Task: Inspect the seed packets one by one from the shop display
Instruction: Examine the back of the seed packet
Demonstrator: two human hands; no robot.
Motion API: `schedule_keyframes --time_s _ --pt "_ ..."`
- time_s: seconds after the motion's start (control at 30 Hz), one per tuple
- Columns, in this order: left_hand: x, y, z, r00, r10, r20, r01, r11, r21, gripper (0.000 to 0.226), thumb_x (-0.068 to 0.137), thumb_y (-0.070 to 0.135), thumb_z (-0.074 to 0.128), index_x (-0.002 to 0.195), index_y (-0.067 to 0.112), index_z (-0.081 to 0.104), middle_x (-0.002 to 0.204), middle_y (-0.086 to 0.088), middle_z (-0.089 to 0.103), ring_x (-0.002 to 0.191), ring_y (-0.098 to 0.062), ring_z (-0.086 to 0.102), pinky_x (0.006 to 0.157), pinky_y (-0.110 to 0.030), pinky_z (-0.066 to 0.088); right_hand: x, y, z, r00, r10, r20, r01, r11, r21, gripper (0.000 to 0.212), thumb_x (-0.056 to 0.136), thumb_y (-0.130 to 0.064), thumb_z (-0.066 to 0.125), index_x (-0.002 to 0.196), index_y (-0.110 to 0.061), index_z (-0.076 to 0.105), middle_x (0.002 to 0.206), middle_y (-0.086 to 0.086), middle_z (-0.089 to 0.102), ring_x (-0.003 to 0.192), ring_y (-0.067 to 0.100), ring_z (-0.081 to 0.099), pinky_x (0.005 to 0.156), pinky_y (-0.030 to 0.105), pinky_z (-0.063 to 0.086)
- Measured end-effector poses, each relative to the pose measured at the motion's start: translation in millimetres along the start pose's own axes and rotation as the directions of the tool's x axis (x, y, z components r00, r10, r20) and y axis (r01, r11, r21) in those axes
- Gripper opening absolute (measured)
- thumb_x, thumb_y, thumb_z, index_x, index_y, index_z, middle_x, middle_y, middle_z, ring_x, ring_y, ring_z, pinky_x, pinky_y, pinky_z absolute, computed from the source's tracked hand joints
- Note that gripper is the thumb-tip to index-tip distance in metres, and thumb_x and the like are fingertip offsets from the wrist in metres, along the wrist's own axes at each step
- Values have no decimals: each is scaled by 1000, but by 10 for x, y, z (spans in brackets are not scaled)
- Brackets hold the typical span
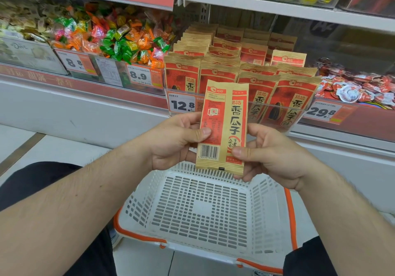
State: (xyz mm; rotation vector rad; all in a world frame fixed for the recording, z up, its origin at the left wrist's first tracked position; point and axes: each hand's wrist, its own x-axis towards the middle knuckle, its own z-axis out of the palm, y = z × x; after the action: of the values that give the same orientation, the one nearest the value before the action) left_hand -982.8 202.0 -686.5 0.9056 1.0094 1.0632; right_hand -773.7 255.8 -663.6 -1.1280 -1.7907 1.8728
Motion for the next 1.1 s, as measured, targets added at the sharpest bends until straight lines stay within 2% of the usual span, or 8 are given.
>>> schedule_keyframes --time_s 0.13,0.3,0.43,0.53,0.67,0.8,0.97,1.1 --pt "43 -77 49 976 31 -217 27 964 263 37 93 9 65 127 21 57 116 -2 68 97 -19 72 78 -51 61 52 48 128 994 -23 -106 -5 966 -257 39 82 -8 76 115 -17 57 69 14 72 54 24 67 50 33 56" --pt "53 -117 119 976 -38 -215 92 965 247 47 76 34 79 116 20 59 103 2 74 97 -21 72 91 -55 56 107 132 272 992 -100 -78 51 877 -478 38 75 -28 84 99 -27 55 66 6 71 58 22 70 65 51 59" --pt "47 -123 104 988 -57 -140 95 956 279 42 71 32 83 100 15 59 101 -5 70 88 -22 72 87 -52 58 129 173 229 981 -192 -9 167 875 -454 15 84 -36 74 86 -26 63 77 5 71 70 23 70 72 54 57" --pt "42 -107 85 994 -54 -92 77 960 269 42 69 31 87 96 16 59 89 1 69 82 -19 70 82 -46 59 105 161 213 959 -284 -23 248 871 -423 17 79 -38 74 82 -23 66 73 7 68 72 37 63 67 57 55" --pt "58 -136 74 994 -37 -100 68 942 328 57 62 27 89 109 17 59 108 -3 66 78 -16 69 82 -48 58 83 95 209 907 -409 -105 341 856 -389 21 69 -40 68 73 -20 65 65 9 63 61 35 56 59 51 50" --pt "31 -184 111 999 -24 -49 43 905 424 70 59 24 85 123 19 57 120 -9 62 80 -15 67 85 -44 60 92 73 191 847 -486 -213 341 806 -483 23 88 -29 66 69 -17 61 65 10 62 61 29 56 58 45 49" --pt "61 -203 115 996 -26 -82 55 924 378 62 63 35 81 121 24 59 116 -4 65 87 -13 68 87 -45 56 135 115 220 878 -434 -200 291 818 -497 30 96 -16 54 66 -11 55 61 0 62 55 19 54 57 43 47" --pt "60 -133 87 999 -31 -30 37 976 216 44 72 29 71 113 17 64 100 -4 70 93 -19 65 80 -51 52 157 113 230 926 -346 -153 297 915 -274 28 98 -10 53 72 2 55 54 -5 58 50 12 50 54 31 42"
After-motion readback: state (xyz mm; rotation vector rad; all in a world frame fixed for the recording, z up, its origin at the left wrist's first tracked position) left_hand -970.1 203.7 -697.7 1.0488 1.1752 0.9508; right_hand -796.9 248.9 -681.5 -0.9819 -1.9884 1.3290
